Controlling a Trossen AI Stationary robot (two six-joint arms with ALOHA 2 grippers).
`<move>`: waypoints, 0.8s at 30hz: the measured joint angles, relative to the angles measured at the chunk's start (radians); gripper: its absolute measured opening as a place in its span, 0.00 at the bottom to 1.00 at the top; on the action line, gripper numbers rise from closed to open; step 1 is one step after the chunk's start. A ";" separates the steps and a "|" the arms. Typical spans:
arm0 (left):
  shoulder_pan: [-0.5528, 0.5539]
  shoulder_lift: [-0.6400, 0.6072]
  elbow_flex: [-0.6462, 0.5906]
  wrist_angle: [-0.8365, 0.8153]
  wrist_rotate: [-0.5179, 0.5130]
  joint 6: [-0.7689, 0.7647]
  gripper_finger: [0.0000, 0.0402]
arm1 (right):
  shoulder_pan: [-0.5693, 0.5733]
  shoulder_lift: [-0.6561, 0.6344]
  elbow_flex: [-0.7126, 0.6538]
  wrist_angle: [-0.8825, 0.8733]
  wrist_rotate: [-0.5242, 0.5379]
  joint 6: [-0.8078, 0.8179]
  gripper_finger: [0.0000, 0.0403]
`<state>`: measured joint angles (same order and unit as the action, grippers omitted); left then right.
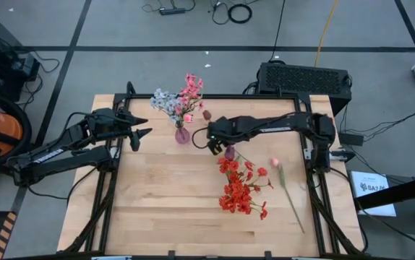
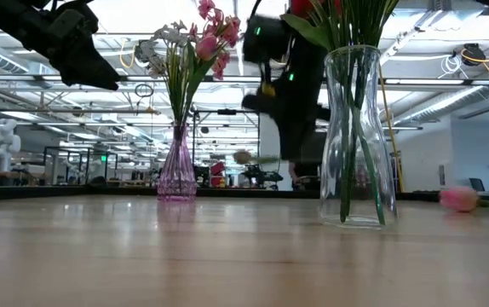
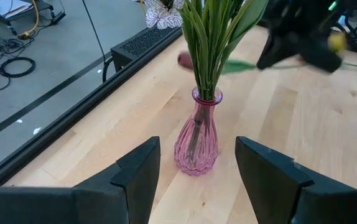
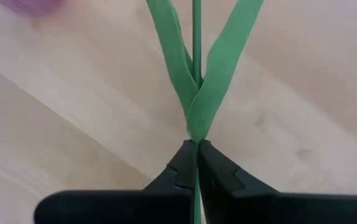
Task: Sort flowers into vase by color
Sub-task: Put the dark red tulip into the transparent flower vase
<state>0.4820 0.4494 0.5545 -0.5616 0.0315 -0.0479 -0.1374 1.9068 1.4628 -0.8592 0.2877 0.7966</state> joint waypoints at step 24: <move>0.000 0.000 0.000 -0.001 0.000 -0.104 0.53 | 0.021 -0.902 -0.850 0.709 0.135 0.124 0.00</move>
<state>0.4820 0.4495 0.5545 -0.5621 0.0311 -0.1520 -0.1160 1.0046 0.6132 -0.1500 0.4231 0.9210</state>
